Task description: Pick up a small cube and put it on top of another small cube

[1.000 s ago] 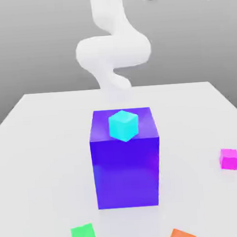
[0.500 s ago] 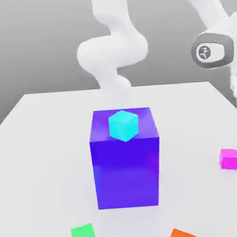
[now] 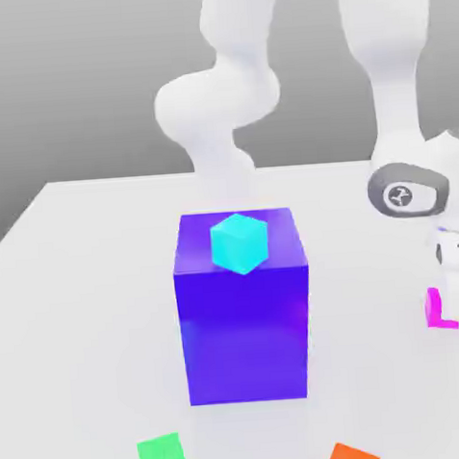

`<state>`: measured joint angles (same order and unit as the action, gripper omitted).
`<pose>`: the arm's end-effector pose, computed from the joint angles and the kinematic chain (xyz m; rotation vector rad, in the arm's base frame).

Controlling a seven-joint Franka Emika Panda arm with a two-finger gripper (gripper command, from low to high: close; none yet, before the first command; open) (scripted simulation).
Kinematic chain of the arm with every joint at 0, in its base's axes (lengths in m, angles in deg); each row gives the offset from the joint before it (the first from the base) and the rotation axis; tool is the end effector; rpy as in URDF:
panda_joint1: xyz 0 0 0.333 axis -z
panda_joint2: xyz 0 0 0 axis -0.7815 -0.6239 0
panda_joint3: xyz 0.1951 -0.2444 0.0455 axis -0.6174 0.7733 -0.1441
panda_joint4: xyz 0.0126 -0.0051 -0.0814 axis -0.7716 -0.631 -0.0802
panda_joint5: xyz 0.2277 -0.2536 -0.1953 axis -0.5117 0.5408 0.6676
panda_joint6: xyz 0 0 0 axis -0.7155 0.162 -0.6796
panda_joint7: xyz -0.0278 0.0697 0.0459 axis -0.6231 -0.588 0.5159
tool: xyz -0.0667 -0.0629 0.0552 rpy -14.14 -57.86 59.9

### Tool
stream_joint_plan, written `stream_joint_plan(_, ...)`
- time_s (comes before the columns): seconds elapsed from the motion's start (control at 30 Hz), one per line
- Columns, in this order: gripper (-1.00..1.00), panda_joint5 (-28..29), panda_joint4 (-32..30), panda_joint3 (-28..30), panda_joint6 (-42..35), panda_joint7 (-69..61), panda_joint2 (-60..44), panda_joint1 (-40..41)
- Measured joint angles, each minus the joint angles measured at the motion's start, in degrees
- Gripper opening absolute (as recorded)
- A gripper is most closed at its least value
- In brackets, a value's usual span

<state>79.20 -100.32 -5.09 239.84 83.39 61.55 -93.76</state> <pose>0.2297 0.3444 0.1299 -3.0260 -0.8423 0.0000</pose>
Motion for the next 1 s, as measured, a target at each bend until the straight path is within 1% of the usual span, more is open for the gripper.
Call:
stream_joint_plan(0.07,-1.0,-2.56,-0.75,-2.65,-2.32,-2.0,3.02,2.09)
stream_joint_plan(0.2,-1.0,-10.57,-2.49,-7.55,-8.23,-8.05,10.9,5.62)
stream_joint_plan(0.27,-1.0,-12.82,-1.17,-5.38,-10.31,-10.36,11.68,9.23)
stream_joint_plan(0.43,-1.0,-16.7,3.72,3.3,-14.69,-15.23,11.13,19.97)
stream_joint_plan(0.73,-1.0,-21.51,9.76,16.19,-20.13,-21.96,10.73,35.45)
stream_joint_plan(0.8,-1.0,-23.2,11.67,18.37,-19.56,-23.75,8.3,38.83)
stream_joint_plan(0.87,-1.0,-25.68,13.69,18.87,-16.47,-25.83,3.18,42.17)
stream_joint_plan(0.9,1.0,-26.4,14.08,18.64,-15.11,-26.39,1.4,42.99)
stream_joint_plan(1.0,1.0,-26.4,14.08,18.65,-15.12,-26.39,1.41,42.98)
